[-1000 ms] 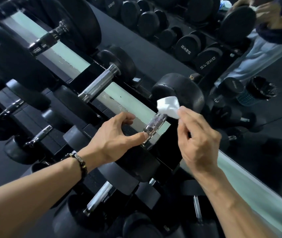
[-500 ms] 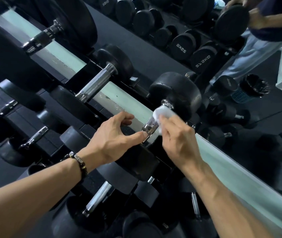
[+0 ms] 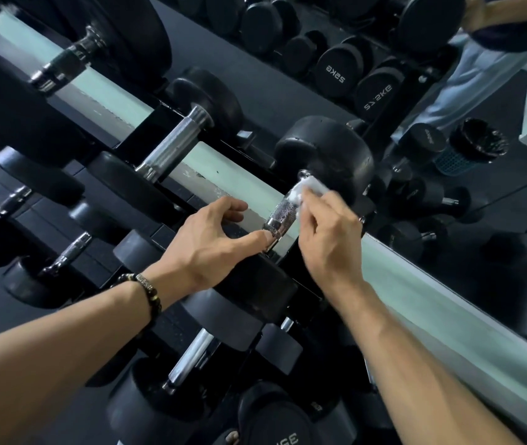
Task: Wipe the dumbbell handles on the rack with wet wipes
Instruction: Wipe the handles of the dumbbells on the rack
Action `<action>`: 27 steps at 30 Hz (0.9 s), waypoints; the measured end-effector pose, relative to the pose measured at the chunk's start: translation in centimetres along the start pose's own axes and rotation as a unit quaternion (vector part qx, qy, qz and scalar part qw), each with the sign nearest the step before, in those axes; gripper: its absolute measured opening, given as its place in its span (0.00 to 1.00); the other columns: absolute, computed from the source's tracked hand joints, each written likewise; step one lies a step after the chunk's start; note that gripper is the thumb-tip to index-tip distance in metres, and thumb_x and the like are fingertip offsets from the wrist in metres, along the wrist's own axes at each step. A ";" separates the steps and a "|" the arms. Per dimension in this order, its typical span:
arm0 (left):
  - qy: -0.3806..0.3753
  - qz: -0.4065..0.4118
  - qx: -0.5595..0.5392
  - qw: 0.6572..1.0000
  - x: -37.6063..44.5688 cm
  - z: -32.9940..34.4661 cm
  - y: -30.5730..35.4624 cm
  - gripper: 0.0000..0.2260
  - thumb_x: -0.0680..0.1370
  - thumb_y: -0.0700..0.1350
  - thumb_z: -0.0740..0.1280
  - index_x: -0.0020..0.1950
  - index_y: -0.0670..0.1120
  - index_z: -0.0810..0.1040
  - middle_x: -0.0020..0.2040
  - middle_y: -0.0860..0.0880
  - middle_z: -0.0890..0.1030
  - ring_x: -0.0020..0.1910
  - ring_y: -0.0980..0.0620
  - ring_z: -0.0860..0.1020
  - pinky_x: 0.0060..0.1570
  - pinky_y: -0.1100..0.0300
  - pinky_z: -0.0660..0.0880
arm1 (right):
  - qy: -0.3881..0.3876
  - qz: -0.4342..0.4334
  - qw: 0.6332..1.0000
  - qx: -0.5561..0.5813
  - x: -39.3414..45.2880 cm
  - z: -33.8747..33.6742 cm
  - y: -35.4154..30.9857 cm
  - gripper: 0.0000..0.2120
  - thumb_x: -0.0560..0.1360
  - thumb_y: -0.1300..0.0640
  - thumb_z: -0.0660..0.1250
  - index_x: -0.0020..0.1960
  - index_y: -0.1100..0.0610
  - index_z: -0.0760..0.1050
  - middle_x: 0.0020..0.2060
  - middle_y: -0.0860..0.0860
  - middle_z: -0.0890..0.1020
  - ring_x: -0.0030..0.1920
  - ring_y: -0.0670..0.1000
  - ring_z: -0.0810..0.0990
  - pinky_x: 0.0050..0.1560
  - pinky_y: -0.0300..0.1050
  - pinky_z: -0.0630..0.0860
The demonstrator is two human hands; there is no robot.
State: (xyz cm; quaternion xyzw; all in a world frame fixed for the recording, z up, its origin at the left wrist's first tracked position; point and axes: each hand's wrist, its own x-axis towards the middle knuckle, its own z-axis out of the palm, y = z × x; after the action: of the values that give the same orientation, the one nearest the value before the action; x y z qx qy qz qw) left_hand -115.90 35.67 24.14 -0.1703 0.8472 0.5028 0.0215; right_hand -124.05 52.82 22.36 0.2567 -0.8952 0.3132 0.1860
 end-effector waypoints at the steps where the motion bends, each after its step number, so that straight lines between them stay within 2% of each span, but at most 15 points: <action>1: 0.000 0.000 0.001 1.000 0.0 0.0 0.0 0.39 0.58 0.72 0.64 0.65 0.54 0.75 0.55 0.60 0.79 0.55 0.63 0.76 0.50 0.68 0.69 | -0.017 -0.011 1.000 0.009 -0.9 -0.2 -0.4 0.11 0.78 0.66 0.65 0.58 0.65 0.82 0.40 0.56 0.79 0.35 0.48 0.76 0.38 0.34 0.73; 3: 0.001 -0.001 0.000 1.000 -0.2 -0.1 0.1 0.39 0.58 0.72 0.64 0.65 0.54 0.76 0.55 0.60 0.79 0.55 0.62 0.76 0.51 0.68 0.70 | -0.040 -0.035 0.998 0.018 -0.8 -0.8 -0.5 0.11 0.80 0.63 0.64 0.58 0.65 0.82 0.39 0.55 0.80 0.35 0.48 0.78 0.39 0.34 0.75; 6: 0.002 -0.005 -0.001 1.000 -0.1 -0.1 0.1 0.38 0.58 0.72 0.64 0.64 0.54 0.76 0.54 0.60 0.79 0.54 0.63 0.77 0.51 0.65 0.71 | 0.009 -0.036 0.999 -0.008 2.3 -0.3 -0.3 0.10 0.79 0.65 0.63 0.52 0.58 0.84 0.44 0.51 0.83 0.38 0.48 0.80 0.41 0.41 0.78; 8: 0.002 -0.008 0.004 1.000 -0.2 -0.2 0.3 0.38 0.58 0.72 0.64 0.63 0.54 0.76 0.54 0.60 0.79 0.54 0.62 0.77 0.52 0.65 0.71 | 0.010 -0.023 1.000 -0.013 2.4 0.0 -0.6 0.09 0.78 0.66 0.65 0.52 0.58 0.83 0.45 0.52 0.81 0.38 0.49 0.78 0.40 0.43 0.77; 10: -0.001 -0.009 0.009 1.000 -0.3 -0.3 0.4 0.39 0.58 0.72 0.64 0.64 0.54 0.75 0.55 0.60 0.78 0.55 0.61 0.77 0.53 0.64 0.72 | -0.025 -0.022 0.999 -0.011 0.3 -0.3 -0.9 0.08 0.78 0.65 0.66 0.55 0.62 0.83 0.42 0.52 0.77 0.33 0.49 0.73 0.34 0.41 0.74; 12: -0.003 -0.010 0.015 1.000 -0.4 -0.3 0.5 0.40 0.58 0.72 0.63 0.65 0.54 0.75 0.55 0.60 0.78 0.55 0.61 0.76 0.53 0.64 0.72 | -0.078 -0.052 0.995 0.014 -1.4 -1.5 -1.1 0.11 0.80 0.63 0.65 0.58 0.64 0.82 0.39 0.51 0.75 0.32 0.48 0.73 0.33 0.39 0.73; 14: -0.003 -0.013 0.017 1.000 -0.3 -0.2 0.4 0.40 0.58 0.73 0.64 0.65 0.54 0.75 0.55 0.60 0.78 0.55 0.61 0.77 0.55 0.62 0.73 | -0.083 -0.081 0.993 0.020 -0.1 -1.6 -0.4 0.09 0.80 0.64 0.65 0.55 0.62 0.83 0.43 0.52 0.80 0.36 0.49 0.78 0.37 0.44 0.79; 16: 0.000 -0.013 0.017 1.000 -0.3 -0.1 0.4 0.40 0.58 0.75 0.64 0.64 0.54 0.75 0.55 0.60 0.78 0.55 0.61 0.77 0.56 0.60 0.74 | -0.064 -0.073 0.995 0.011 2.3 -1.2 0.1 0.09 0.80 0.64 0.64 0.52 0.59 0.83 0.50 0.50 0.83 0.43 0.49 0.80 0.45 0.46 0.79; 19: 0.005 -0.007 0.012 1.000 -0.5 -0.3 0.8 0.37 0.67 0.79 0.59 0.64 0.53 0.74 0.53 0.59 0.78 0.51 0.63 0.76 0.49 0.66 0.71 | -0.123 -0.100 0.987 0.018 2.0 -1.6 -0.7 0.09 0.81 0.64 0.62 0.53 0.60 0.81 0.48 0.51 0.80 0.41 0.53 0.80 0.41 0.50 0.80; 22: 0.009 -0.020 0.014 1.000 -0.8 -0.4 1.1 0.26 0.74 0.70 0.51 0.59 0.54 0.72 0.51 0.58 0.76 0.49 0.64 0.73 0.43 0.69 0.65 | -0.245 -0.184 0.951 0.041 0.1 -3.2 -1.4 0.08 0.80 0.66 0.65 0.56 0.61 0.81 0.40 0.49 0.75 0.33 0.52 0.77 0.33 0.47 0.80; 24: 0.012 -0.021 0.017 1.000 -0.8 -0.4 0.9 0.18 0.80 0.64 0.52 0.59 0.54 0.72 0.52 0.56 0.77 0.50 0.61 0.73 0.45 0.68 0.65 | -0.219 -0.190 0.957 0.010 1.6 -2.6 -0.5 0.08 0.81 0.63 0.64 0.56 0.57 0.81 0.40 0.51 0.77 0.33 0.55 0.78 0.32 0.49 0.80; 27: 0.019 -0.022 0.010 1.000 -0.7 -0.4 0.5 0.13 0.84 0.56 0.55 0.63 0.53 0.73 0.57 0.55 0.77 0.55 0.56 0.74 0.51 0.65 0.69 | -0.155 -0.118 0.981 0.004 2.2 -2.0 -0.5 0.08 0.83 0.62 0.62 0.55 0.59 0.81 0.42 0.54 0.78 0.35 0.55 0.80 0.34 0.50 0.81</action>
State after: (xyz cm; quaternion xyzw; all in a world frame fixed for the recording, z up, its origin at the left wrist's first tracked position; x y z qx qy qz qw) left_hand -115.36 35.77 24.90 -0.1978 0.8486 0.4904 0.0185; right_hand -125.19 52.97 25.14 0.4069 -0.8753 0.2489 0.0794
